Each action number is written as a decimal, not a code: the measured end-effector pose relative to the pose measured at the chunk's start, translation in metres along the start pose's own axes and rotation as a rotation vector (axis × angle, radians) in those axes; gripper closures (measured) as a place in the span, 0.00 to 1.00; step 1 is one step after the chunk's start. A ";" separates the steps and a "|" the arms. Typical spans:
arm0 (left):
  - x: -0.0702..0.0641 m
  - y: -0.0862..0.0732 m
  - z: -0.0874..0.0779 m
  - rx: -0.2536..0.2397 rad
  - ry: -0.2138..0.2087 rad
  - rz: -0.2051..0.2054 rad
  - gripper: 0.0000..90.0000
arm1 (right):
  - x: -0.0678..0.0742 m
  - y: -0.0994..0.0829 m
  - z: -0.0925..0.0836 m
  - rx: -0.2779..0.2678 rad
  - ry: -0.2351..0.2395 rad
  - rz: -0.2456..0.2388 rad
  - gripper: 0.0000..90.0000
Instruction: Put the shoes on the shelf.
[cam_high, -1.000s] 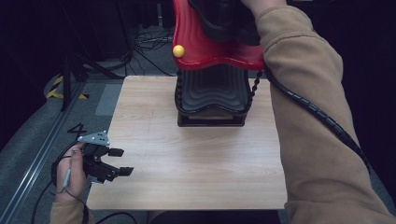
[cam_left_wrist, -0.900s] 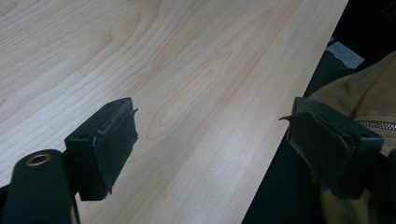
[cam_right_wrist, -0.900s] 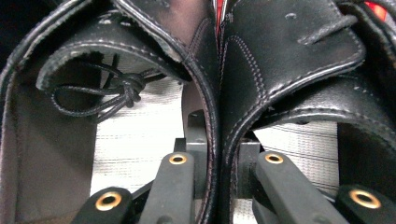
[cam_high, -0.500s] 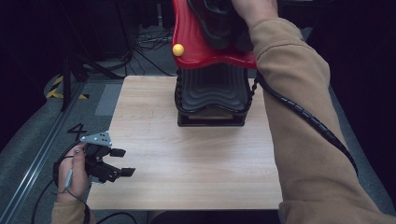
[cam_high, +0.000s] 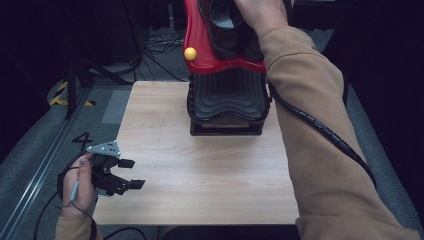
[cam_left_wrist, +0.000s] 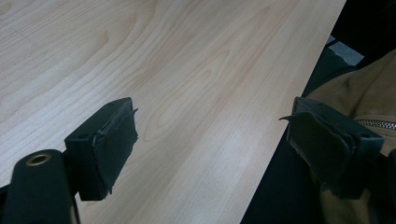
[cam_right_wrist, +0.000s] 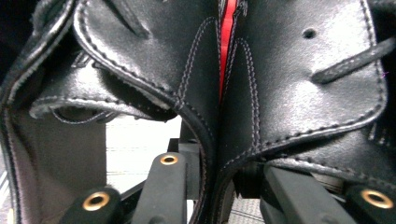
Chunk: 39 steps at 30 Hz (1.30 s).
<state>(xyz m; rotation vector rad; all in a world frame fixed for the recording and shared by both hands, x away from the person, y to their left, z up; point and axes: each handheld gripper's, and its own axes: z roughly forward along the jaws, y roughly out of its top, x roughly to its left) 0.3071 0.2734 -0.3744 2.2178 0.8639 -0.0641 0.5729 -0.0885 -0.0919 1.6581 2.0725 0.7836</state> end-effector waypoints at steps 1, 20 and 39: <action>0.000 0.000 0.000 0.002 0.001 0.003 0.18 | -0.001 0.000 -0.001 0.003 0.005 0.005 0.83; -0.005 0.005 0.001 0.009 0.004 0.019 0.18 | -0.014 -0.010 -0.030 -0.030 0.087 0.042 0.62; -0.017 0.015 0.009 0.051 0.009 0.040 0.18 | -0.049 -0.079 -0.121 -0.030 0.297 -0.201 0.55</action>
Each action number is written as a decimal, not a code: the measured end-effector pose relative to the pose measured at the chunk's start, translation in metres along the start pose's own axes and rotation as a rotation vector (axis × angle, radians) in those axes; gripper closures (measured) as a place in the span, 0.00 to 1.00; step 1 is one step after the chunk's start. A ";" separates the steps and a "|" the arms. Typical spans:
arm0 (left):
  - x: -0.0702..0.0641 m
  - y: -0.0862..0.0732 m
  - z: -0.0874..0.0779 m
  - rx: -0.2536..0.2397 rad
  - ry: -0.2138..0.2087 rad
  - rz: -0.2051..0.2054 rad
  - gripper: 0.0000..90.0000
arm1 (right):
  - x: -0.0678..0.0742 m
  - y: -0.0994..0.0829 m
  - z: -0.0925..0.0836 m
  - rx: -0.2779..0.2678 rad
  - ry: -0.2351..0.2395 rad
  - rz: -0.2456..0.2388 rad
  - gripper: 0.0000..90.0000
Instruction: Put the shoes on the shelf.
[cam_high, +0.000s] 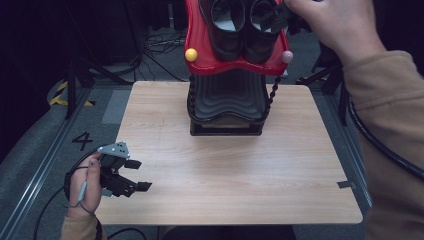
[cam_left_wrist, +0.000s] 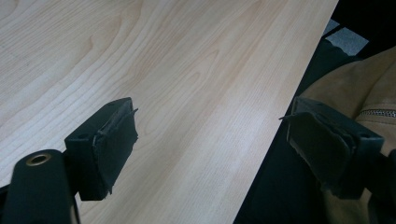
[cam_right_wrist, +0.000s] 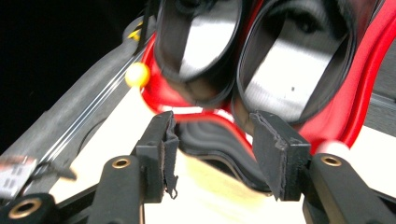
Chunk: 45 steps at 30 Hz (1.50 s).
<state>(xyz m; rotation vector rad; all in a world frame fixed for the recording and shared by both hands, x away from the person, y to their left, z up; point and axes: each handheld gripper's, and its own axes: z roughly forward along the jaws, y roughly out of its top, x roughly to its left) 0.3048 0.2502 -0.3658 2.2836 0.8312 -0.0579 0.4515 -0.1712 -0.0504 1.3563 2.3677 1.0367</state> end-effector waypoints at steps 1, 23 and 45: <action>0.000 0.000 0.000 0.004 -0.002 0.003 0.18 | -0.001 -0.006 -0.005 0.001 0.007 -0.009 0.55; -0.003 -0.001 0.000 0.009 0.018 0.001 0.18 | -0.020 -0.067 -0.031 0.031 0.091 -0.151 0.50; -0.020 -0.016 -0.001 0.017 0.055 -0.028 0.18 | -0.044 -0.166 0.047 0.082 0.249 -0.240 0.48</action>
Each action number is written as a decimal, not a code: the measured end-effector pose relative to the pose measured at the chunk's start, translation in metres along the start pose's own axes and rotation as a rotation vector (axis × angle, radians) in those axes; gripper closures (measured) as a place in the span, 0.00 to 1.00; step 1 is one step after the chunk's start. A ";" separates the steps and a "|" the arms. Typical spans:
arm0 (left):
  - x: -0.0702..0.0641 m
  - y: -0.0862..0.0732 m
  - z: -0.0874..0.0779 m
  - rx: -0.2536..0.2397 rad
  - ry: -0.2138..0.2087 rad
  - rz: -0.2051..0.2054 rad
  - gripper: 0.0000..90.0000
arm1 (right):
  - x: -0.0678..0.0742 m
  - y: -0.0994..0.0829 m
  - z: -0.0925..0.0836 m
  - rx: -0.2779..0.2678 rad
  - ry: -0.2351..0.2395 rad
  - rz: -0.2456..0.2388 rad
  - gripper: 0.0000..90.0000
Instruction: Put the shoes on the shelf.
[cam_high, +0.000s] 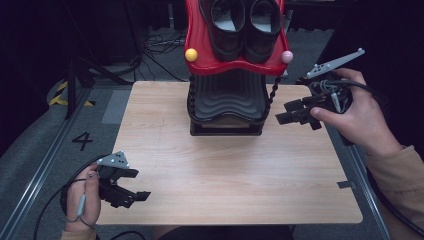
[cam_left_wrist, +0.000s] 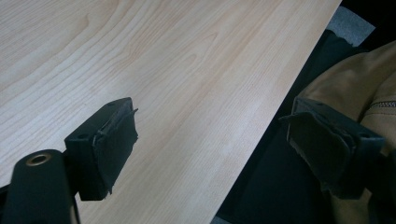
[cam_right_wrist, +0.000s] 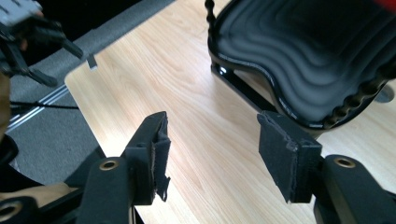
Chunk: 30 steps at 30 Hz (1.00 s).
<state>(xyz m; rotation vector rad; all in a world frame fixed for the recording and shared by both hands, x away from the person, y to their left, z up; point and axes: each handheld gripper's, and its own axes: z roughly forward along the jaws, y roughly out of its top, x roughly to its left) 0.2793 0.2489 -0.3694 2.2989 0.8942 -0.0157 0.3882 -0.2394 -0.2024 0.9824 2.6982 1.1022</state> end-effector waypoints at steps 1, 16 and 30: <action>0.000 -0.001 0.000 0.000 -0.003 -0.002 0.18 | -0.001 -0.003 0.003 0.001 0.005 0.000 0.48; 0.001 -0.004 0.005 -0.017 0.001 -0.004 0.18 | -0.015 -0.064 0.069 0.047 0.048 -0.009 0.45; 0.003 -0.002 0.014 -0.004 -0.008 0.004 0.18 | -0.021 -0.113 0.114 0.021 0.079 0.020 0.45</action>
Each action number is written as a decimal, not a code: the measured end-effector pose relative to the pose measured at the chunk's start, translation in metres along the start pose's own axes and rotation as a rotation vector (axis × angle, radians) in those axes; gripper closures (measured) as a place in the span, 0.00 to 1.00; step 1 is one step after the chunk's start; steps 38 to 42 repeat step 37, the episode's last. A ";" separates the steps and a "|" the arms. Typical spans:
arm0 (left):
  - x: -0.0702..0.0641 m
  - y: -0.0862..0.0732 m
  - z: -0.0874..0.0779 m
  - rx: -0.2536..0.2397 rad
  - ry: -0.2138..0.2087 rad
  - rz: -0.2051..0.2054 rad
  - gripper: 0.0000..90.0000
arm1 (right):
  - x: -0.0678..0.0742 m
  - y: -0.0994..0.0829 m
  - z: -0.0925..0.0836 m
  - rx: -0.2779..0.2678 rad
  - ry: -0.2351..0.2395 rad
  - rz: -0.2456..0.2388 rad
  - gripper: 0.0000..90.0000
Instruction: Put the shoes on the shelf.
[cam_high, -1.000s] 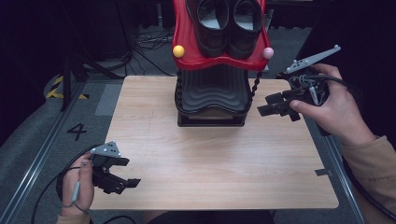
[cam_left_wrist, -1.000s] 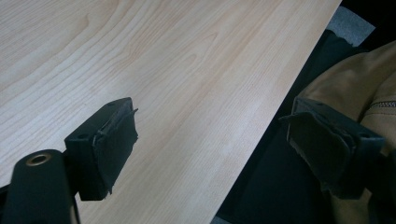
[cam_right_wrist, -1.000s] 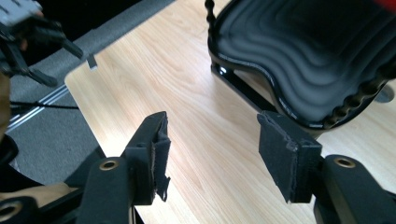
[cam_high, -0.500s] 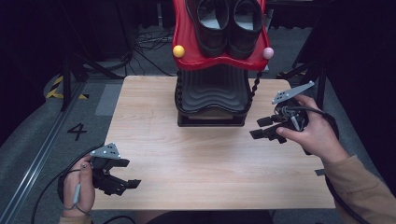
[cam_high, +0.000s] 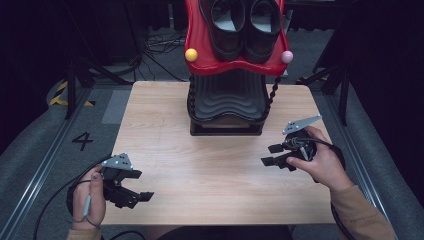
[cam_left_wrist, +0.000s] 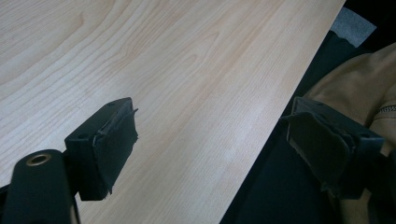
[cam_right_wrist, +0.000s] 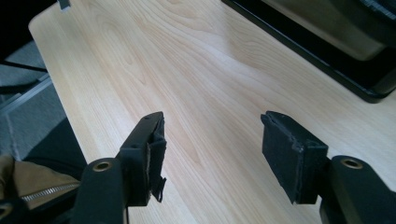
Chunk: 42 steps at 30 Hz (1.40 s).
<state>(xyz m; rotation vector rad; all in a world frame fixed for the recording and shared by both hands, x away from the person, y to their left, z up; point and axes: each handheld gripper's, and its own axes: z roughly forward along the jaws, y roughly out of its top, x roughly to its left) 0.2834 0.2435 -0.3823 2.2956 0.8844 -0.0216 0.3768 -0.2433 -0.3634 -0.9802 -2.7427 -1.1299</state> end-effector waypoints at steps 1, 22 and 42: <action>0.000 0.000 0.000 0.001 -0.001 -0.001 0.18 | -0.001 -0.002 0.002 -0.008 0.009 0.003 0.45; 0.001 0.002 0.008 0.026 -0.018 0.009 0.18 | -0.011 -0.029 0.047 0.126 0.006 0.005 0.44; 0.005 0.003 0.015 0.054 -0.036 0.004 0.18 | -0.023 -0.050 0.077 0.246 -0.022 0.034 0.42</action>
